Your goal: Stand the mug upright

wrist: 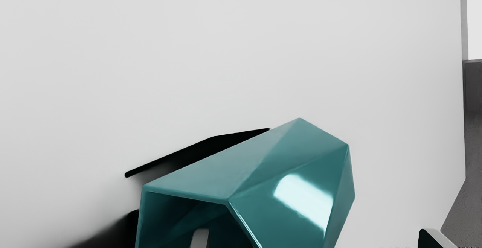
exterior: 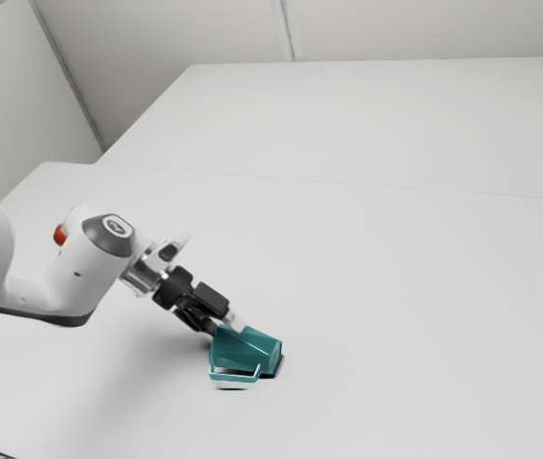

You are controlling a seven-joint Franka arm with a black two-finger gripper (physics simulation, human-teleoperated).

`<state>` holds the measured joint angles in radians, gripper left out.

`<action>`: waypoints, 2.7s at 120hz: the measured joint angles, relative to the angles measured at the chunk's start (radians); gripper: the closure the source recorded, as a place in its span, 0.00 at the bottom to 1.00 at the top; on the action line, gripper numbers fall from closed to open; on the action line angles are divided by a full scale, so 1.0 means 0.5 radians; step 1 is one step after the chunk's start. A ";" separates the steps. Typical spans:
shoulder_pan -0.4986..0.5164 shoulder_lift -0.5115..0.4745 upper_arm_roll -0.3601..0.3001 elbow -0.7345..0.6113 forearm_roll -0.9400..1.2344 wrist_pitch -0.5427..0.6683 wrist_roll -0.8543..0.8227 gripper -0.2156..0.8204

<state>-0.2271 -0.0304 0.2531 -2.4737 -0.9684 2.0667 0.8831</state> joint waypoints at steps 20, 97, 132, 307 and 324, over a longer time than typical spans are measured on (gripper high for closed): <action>-0.036 0.025 0.000 -0.039 -0.114 -0.010 0.084 0.21; 0.041 0.031 0.007 -0.090 -0.236 -0.058 0.283 0.22; 0.110 0.035 0.006 -0.106 -0.274 -0.062 0.328 0.39; -0.082 -0.318 -0.059 0.040 -0.230 -0.022 0.315 0.94; -0.065 -0.321 -0.136 0.298 0.221 0.024 0.212 0.94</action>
<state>-0.2598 -0.1909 0.1849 -2.3247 -0.8579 2.0785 0.9890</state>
